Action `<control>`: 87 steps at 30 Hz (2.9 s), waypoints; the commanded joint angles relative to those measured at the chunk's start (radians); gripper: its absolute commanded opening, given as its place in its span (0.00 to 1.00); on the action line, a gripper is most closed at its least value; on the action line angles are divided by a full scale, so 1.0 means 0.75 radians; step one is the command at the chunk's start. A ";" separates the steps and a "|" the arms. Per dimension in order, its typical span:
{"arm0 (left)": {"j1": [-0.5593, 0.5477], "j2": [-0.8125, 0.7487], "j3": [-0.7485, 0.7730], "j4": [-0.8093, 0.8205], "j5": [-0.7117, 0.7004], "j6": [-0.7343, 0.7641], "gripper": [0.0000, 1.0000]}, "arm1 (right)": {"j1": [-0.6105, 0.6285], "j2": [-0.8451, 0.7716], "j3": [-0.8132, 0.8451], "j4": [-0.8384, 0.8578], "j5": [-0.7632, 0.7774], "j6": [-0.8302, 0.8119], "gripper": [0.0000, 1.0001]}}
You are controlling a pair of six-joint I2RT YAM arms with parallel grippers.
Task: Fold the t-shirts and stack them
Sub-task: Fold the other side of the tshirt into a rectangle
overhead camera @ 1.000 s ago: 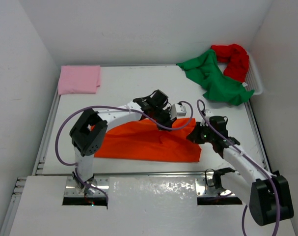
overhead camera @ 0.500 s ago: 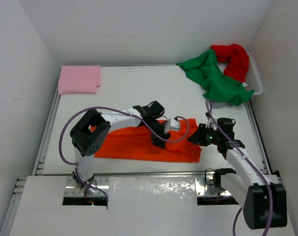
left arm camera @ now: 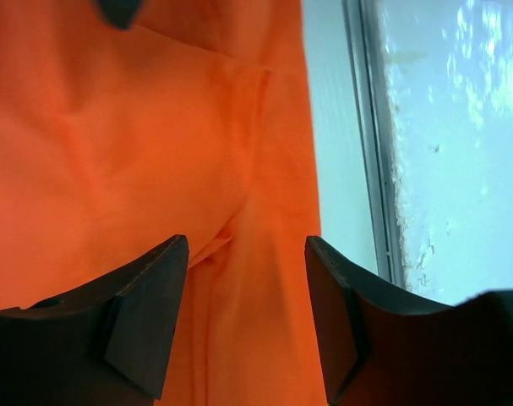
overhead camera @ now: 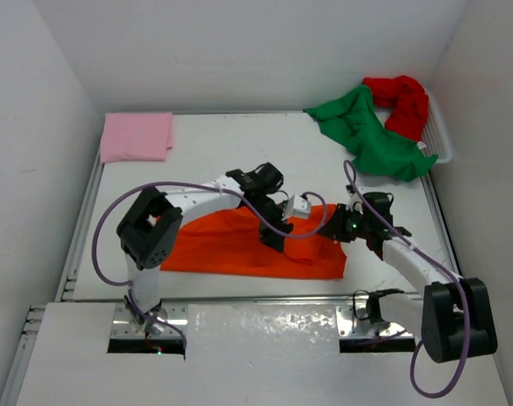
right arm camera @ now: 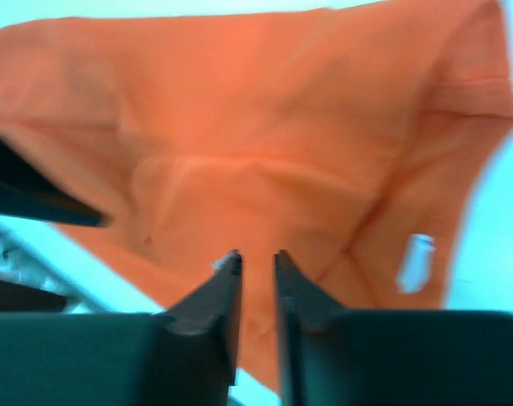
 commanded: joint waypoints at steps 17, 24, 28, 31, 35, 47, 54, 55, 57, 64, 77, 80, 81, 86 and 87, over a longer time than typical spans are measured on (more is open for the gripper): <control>0.912 -0.411 -0.374 0.163 -0.770 -0.308 0.59 | -0.073 0.364 0.248 0.146 0.385 -0.005 0.42; 1.137 -0.378 -0.569 0.286 -0.809 -0.293 0.59 | -0.073 0.461 0.259 0.271 0.313 0.021 0.33; 1.174 -0.327 -0.593 0.309 -0.811 -0.293 0.58 | -0.073 0.548 0.261 0.304 0.256 0.054 0.34; 1.174 -0.292 -0.608 0.335 -0.823 -0.287 0.58 | -0.073 0.579 0.257 0.312 0.248 0.060 0.34; 1.192 -0.233 -0.618 0.372 -0.856 -0.281 0.58 | -0.081 0.586 0.267 0.288 0.286 0.046 0.08; 1.272 -0.161 -0.616 0.381 -0.856 -0.220 0.58 | -0.202 0.551 0.330 0.183 0.272 -0.050 0.02; 1.272 -0.292 -0.504 0.186 -0.545 -0.101 0.59 | -0.198 0.575 0.441 0.012 0.148 -0.199 0.44; 1.272 -0.304 -0.487 0.162 -0.521 -0.087 0.59 | -0.198 0.565 0.451 -0.025 0.154 -0.220 0.46; 1.270 -0.351 -0.442 0.088 -0.459 -0.026 0.59 | -0.198 0.506 0.483 -0.154 0.201 -0.275 0.54; 1.272 -0.521 -0.346 -0.202 -0.371 0.336 0.55 | 0.006 0.285 0.565 -0.404 0.448 -0.396 0.52; 1.272 -0.533 -0.597 0.147 -0.657 0.361 0.57 | 0.624 0.532 0.760 -0.310 0.573 -0.267 0.48; 1.270 -0.527 -0.610 0.176 -0.645 0.355 0.57 | 0.651 0.634 0.817 -0.322 0.587 -0.269 0.45; 1.270 -0.523 -0.614 0.184 -0.643 0.349 0.57 | 0.655 0.671 0.835 -0.332 0.595 -0.271 0.44; 1.270 -0.505 -0.661 0.229 -0.606 0.318 0.57 | 0.675 0.761 0.864 -0.347 0.640 -0.269 0.40; 1.270 -0.497 -0.667 0.241 -0.598 0.310 0.57 | 0.678 0.774 0.866 -0.347 0.642 -0.267 0.39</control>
